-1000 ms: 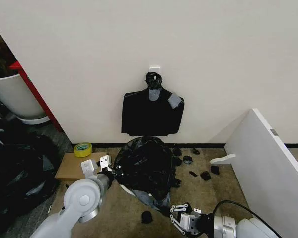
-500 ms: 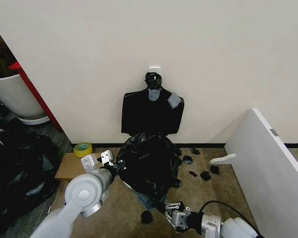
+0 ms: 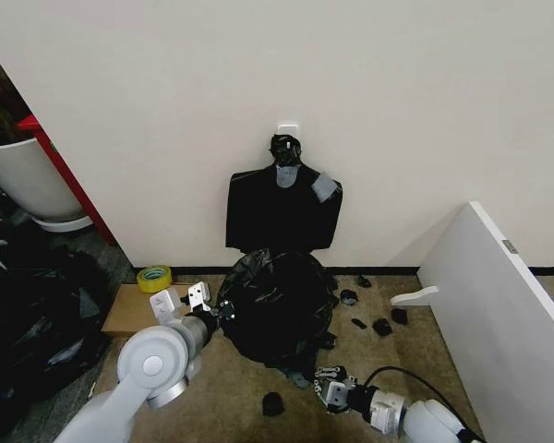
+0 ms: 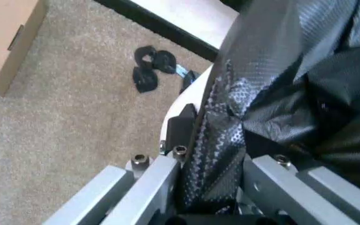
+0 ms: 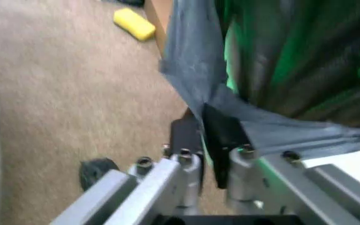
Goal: Place the garbage bag over the trash bin.
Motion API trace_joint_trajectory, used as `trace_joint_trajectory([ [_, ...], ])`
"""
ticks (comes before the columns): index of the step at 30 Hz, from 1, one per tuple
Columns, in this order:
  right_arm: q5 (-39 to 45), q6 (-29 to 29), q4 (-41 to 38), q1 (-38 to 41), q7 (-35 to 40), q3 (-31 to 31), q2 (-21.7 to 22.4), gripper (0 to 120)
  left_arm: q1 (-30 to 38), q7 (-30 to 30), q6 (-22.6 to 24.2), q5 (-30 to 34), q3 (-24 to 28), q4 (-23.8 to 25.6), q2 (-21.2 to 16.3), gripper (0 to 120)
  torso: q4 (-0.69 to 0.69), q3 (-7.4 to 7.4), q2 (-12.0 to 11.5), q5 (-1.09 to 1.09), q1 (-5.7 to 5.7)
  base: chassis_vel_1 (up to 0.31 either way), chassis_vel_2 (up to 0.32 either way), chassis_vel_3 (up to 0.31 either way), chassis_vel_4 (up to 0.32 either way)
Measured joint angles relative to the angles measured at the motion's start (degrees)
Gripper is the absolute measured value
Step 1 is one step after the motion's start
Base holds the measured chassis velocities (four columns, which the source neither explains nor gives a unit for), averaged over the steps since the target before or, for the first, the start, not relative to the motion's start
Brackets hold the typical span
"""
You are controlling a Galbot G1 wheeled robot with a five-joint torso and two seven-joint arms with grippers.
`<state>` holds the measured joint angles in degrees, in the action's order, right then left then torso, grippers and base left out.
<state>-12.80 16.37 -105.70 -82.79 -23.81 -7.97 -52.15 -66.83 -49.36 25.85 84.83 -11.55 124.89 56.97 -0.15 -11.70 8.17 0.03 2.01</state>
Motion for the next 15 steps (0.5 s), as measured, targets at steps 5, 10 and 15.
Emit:
trace_joint_trajectory([
  [5, 2.3, 2.2, -1.2, -1.9, -1.3, -1.2, 1.4, 23, 1.2, 0.1, -0.3, -0.4, 0.1, -1.1, 0.2, 0, 0.00, 0.00, 0.0, -0.01, 0.00, 0.000, 0.000, 0.000, 0.000],
  [10, 3.9, 3.8, -2.3, -3.2, -2.1, -2.2, 2.2, 39, 2.2, 0.1, -0.6, -0.4, -0.2, -1.8, 0.0, 0, 0.00, 0.00, 0.0, 0.00, 0.00, 0.000, 0.000, 0.000, 0.000],
  [15, 6.3, 4.8, -5.1, -5.2, -2.1, -3.7, 3.3, 58, 1.7, 0.5, -0.9, -1.7, -0.3, -2.2, -0.1, 0, 0.00, 0.00, 0.0, 0.01, 0.00, 0.000, 0.000, 0.000, 0.000],
])
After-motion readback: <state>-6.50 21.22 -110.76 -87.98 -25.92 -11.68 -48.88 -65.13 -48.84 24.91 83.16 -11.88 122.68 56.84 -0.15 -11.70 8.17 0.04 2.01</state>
